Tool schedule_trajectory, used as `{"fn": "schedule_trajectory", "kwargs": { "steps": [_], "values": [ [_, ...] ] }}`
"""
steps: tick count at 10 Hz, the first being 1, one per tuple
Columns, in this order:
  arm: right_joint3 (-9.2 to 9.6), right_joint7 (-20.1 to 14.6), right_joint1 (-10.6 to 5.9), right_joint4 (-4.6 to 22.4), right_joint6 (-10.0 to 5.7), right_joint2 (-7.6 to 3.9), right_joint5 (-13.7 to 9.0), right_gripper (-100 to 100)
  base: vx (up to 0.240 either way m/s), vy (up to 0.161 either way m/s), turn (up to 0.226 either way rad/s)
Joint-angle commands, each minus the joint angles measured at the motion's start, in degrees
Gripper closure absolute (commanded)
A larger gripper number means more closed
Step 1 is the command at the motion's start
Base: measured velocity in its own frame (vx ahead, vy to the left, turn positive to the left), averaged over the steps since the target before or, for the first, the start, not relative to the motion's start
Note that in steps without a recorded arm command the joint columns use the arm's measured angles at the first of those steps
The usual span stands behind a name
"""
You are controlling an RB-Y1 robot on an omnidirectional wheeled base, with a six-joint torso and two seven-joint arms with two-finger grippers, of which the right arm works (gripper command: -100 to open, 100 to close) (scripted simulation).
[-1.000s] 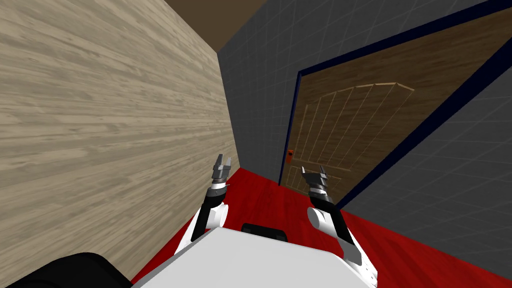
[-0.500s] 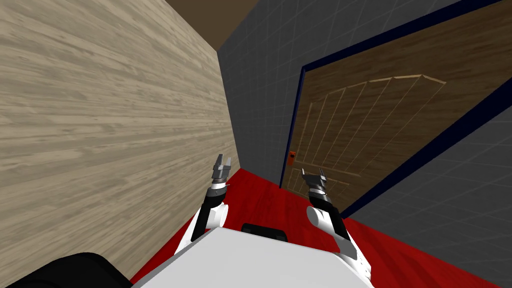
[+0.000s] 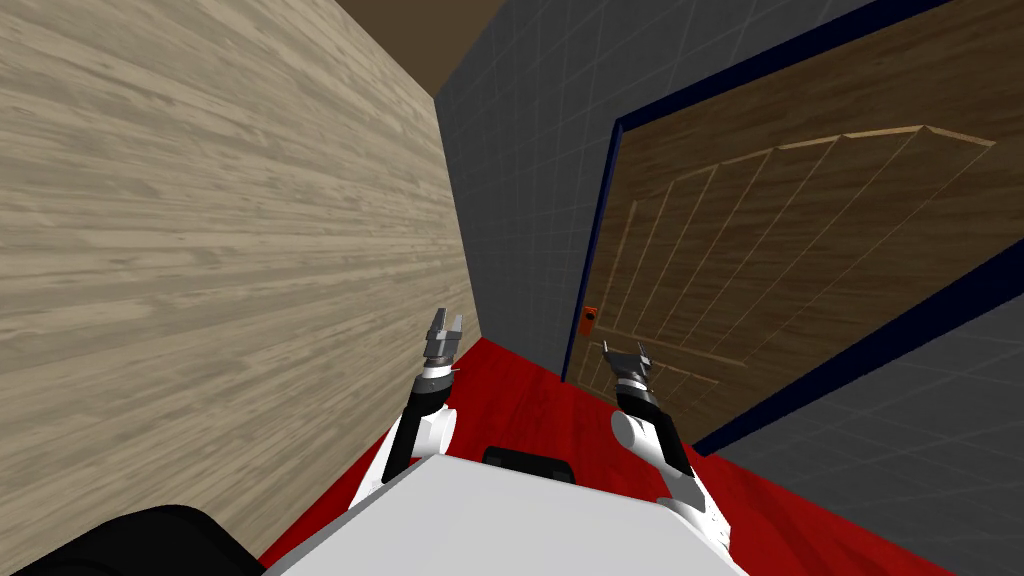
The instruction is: Pull the door open
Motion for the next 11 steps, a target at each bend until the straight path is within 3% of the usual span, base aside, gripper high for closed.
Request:
{"fn": "schedule_trajectory", "kwargs": {
  "steps": [1, 9, 11],
  "values": [
    [-0.53, -1.4, -0.74, 1.7, 0.36, 0.03, -1.4, -100, 0.088, -0.033, 0.058],
    [-2.73, -8.4, -4.24, 10.8, 1.87, 2.22, -8.7, -100, 0.119, -0.049, 0.063],
    [-3.44, -10.6, -5.37, 13.7, 2.36, 3.28, -11.0, -100, 0.142, -0.08, 0.077]
  ]
}}
